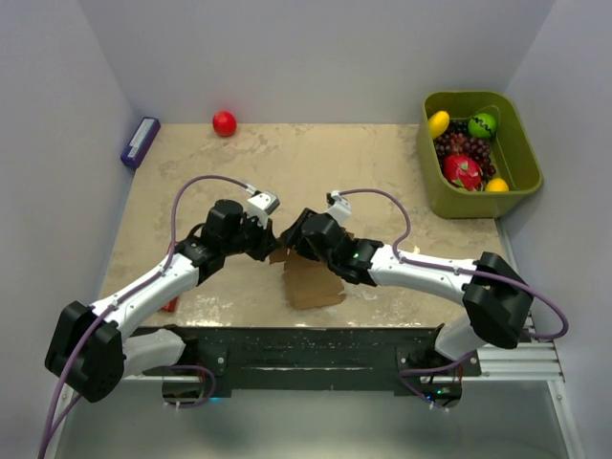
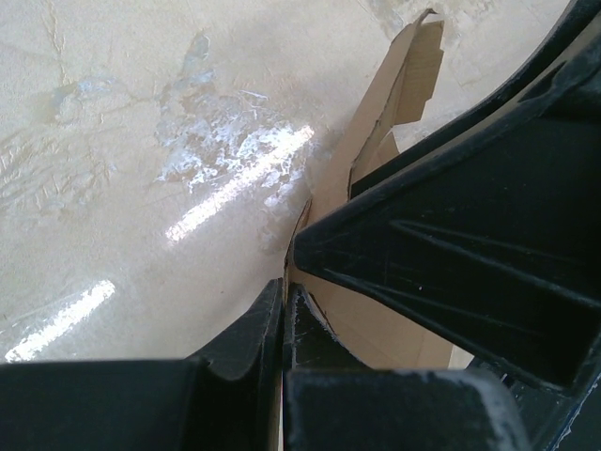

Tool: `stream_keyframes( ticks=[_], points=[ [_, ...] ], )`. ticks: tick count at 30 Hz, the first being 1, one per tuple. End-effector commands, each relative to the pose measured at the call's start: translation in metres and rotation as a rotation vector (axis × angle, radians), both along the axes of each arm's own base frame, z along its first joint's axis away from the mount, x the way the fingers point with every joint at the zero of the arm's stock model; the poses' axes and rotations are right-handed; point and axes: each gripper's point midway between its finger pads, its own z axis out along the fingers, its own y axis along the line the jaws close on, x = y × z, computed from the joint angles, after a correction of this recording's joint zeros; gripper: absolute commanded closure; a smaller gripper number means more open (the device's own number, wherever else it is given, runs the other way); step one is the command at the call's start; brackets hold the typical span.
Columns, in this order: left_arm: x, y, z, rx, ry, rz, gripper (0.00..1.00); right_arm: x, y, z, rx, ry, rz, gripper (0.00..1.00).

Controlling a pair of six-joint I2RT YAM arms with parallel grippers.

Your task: Fold the paper box

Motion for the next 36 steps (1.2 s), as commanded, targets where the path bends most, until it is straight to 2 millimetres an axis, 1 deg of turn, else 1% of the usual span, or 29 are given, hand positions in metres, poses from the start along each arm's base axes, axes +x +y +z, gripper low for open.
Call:
stream_keyframes(
  ticks=[1,4,12,18,20,22,24,26,28,29,30,31,32,34,36],
  points=[
    [0.007,-0.004,0.023,-0.024,-0.071,-0.007,1.0,0.003,-0.012,0.01,-0.002,-0.039,-0.048,0.47],
    [0.007,-0.005,0.024,-0.024,-0.073,-0.011,1.0,0.003,-0.018,0.006,-0.023,-0.041,-0.056,0.52],
    [0.004,-0.009,0.026,-0.035,-0.076,-0.036,1.0,0.009,-0.032,0.009,-0.099,-0.099,-0.078,0.64],
    [-0.001,-0.014,0.026,-0.042,-0.078,-0.075,1.0,0.015,-0.046,0.015,-0.151,-0.164,-0.092,0.66],
    [-0.003,-0.016,0.027,-0.05,-0.079,-0.093,1.0,0.017,-0.046,0.02,-0.162,-0.194,-0.078,0.66],
    [-0.005,-0.019,0.028,-0.056,-0.079,-0.112,1.0,0.02,-0.05,0.018,-0.197,-0.216,-0.075,0.66],
    [-0.007,-0.021,0.029,-0.061,-0.082,-0.125,1.0,0.021,-0.056,0.011,-0.228,-0.218,-0.072,0.66],
    [-0.007,-0.021,0.027,-0.062,-0.078,-0.129,1.0,0.021,-0.057,0.012,-0.251,-0.243,-0.04,0.65],
    [-0.005,-0.019,0.025,-0.051,-0.077,-0.113,1.0,0.019,-0.053,0.02,-0.268,-0.282,0.023,0.61],
    [-0.004,-0.018,0.023,-0.038,-0.07,-0.105,1.0,0.018,-0.053,0.03,-0.262,-0.299,0.033,0.59],
    [-0.001,-0.015,0.022,-0.024,-0.074,-0.084,1.0,0.017,-0.054,0.035,-0.267,-0.303,0.041,0.57],
    [0.0,-0.013,0.021,-0.013,-0.077,-0.081,1.0,0.013,-0.056,0.037,-0.287,-0.303,0.064,0.49],
    [0.0,-0.012,0.021,-0.006,-0.082,-0.079,1.0,0.01,-0.058,0.047,-0.281,-0.319,0.079,0.44],
    [0.0,-0.011,0.023,0.005,-0.106,-0.097,1.0,0.007,-0.063,0.057,-0.31,-0.351,0.135,0.3],
    [-0.002,-0.013,0.03,-0.003,-0.129,-0.121,1.0,0.002,-0.073,0.069,-0.316,-0.37,0.174,0.23]
  ],
)
